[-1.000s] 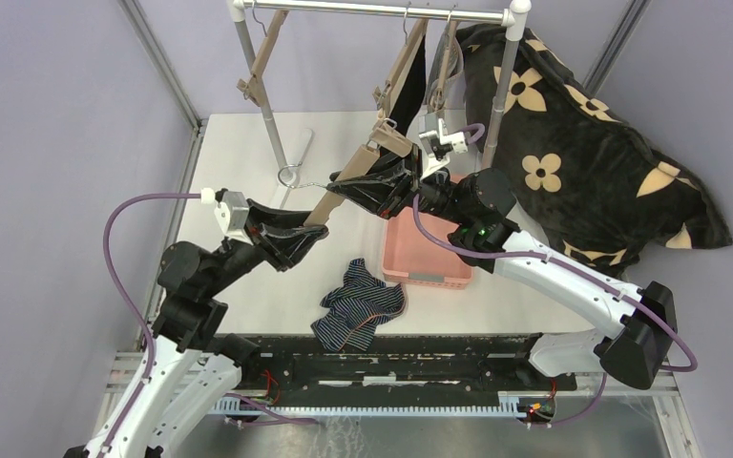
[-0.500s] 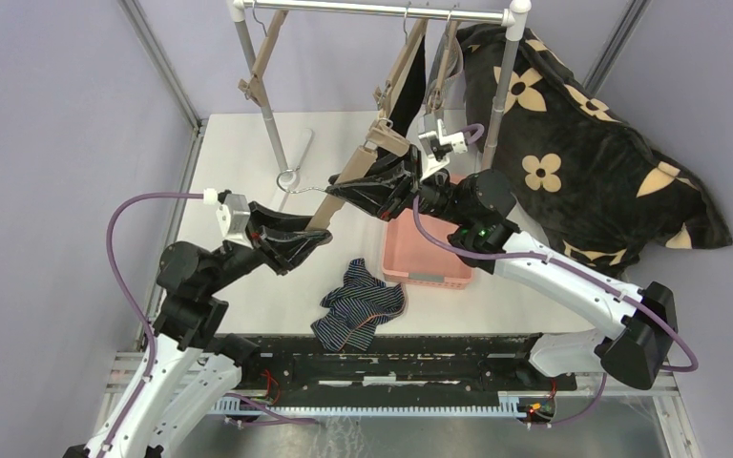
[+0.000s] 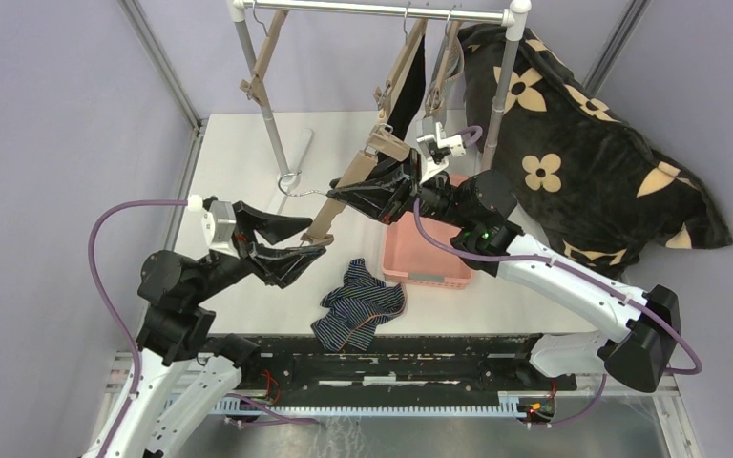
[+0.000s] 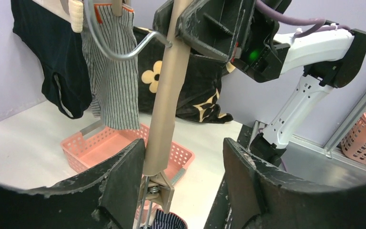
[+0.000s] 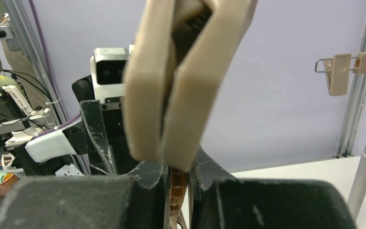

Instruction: Remove the underwear clipped to the hanger

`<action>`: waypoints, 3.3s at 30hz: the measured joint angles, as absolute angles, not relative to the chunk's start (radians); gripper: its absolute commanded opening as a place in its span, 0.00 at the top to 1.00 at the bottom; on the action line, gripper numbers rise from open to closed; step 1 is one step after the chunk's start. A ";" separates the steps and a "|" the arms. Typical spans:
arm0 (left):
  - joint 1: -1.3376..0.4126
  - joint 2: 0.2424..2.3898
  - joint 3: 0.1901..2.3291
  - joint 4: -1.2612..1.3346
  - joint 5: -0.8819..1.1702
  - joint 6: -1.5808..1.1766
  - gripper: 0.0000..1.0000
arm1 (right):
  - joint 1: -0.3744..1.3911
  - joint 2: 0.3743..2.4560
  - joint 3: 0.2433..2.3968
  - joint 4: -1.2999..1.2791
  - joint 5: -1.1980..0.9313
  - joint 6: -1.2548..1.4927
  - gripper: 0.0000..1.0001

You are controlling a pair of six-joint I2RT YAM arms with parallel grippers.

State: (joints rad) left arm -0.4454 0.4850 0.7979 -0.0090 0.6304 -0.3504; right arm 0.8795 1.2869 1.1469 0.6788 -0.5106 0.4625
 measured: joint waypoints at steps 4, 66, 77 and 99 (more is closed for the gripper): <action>-0.445 0.472 0.812 -0.026 0.628 -0.350 0.38 | 0.877 1.287 1.147 0.665 -0.511 0.458 0.99; -0.448 0.854 1.397 -0.913 0.138 -0.149 0.97 | 1.146 1.239 1.066 -0.125 0.133 0.113 0.00; -0.430 1.070 1.494 -1.024 0.031 -0.080 0.97 | 1.272 1.443 0.933 -0.241 0.264 0.142 0.00; -0.332 1.411 1.972 -1.022 0.109 -0.078 0.97 | 1.356 1.779 0.963 -0.101 0.242 0.246 0.87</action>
State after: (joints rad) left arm -0.3317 1.4113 1.9720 -1.0222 0.1093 -0.0776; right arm 1.3560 1.7786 0.9634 -0.1013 0.2424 0.2462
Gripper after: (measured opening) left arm 0.171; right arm 0.479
